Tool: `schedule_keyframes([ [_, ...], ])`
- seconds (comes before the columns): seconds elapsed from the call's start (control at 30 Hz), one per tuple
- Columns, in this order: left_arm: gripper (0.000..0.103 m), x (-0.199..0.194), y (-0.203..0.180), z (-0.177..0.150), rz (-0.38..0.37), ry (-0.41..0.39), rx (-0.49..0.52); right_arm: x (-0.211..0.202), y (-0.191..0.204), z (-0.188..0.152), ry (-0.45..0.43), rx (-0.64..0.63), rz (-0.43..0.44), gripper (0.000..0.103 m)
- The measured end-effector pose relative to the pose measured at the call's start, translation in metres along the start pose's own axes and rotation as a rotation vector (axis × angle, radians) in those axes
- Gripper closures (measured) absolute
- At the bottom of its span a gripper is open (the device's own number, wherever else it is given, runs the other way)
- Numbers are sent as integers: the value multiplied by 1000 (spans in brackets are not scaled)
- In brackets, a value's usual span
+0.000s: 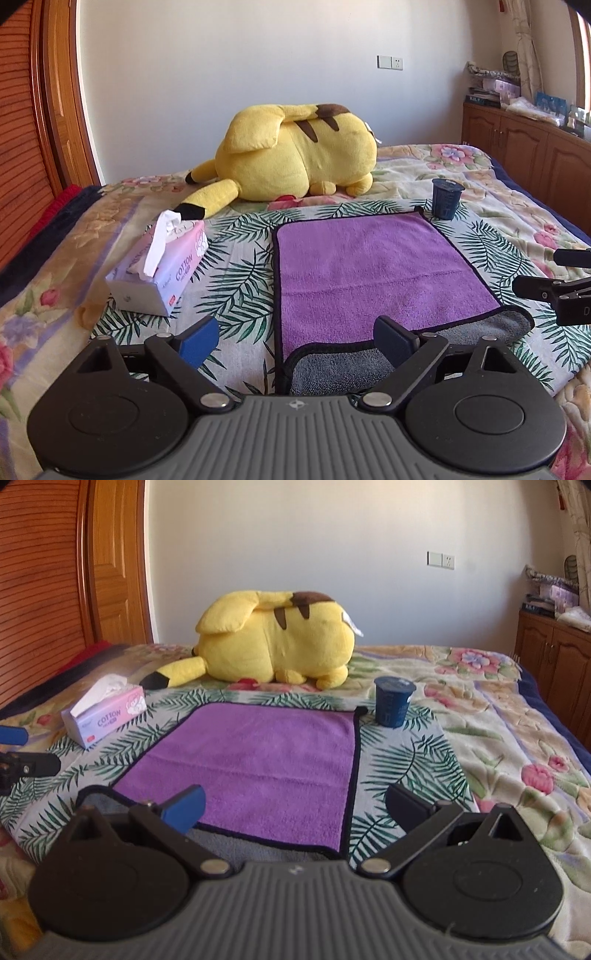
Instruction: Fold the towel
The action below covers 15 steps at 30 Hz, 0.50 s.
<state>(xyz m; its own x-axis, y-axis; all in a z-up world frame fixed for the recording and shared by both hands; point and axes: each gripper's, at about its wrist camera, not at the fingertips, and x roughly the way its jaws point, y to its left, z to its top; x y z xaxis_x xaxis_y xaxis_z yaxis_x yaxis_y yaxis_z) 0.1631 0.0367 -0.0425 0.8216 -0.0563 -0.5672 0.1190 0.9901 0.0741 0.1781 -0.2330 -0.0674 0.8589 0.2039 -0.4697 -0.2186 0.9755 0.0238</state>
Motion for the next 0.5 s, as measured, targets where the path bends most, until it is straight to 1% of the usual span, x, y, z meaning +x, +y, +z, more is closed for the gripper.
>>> schedule_keyframes([
  [0.1,35,9,4,-2,-10,14,-12,8,-3,-3,31,1,12,0],
  [0.23,36,23,7,-3,-25,32,-13,15,-5,-5,59,7,23,0],
  [0.27,38,27,7,-3,-28,38,-10,15,-5,-6,65,9,26,0],
  [0.33,43,36,9,-4,-37,54,-9,18,-6,-7,77,13,34,1],
  [0.4,50,44,11,-5,-49,71,-10,20,-6,-7,88,15,40,1],
  [0.5,59,55,15,-7,-71,103,-26,27,-8,-9,114,16,49,10],
])
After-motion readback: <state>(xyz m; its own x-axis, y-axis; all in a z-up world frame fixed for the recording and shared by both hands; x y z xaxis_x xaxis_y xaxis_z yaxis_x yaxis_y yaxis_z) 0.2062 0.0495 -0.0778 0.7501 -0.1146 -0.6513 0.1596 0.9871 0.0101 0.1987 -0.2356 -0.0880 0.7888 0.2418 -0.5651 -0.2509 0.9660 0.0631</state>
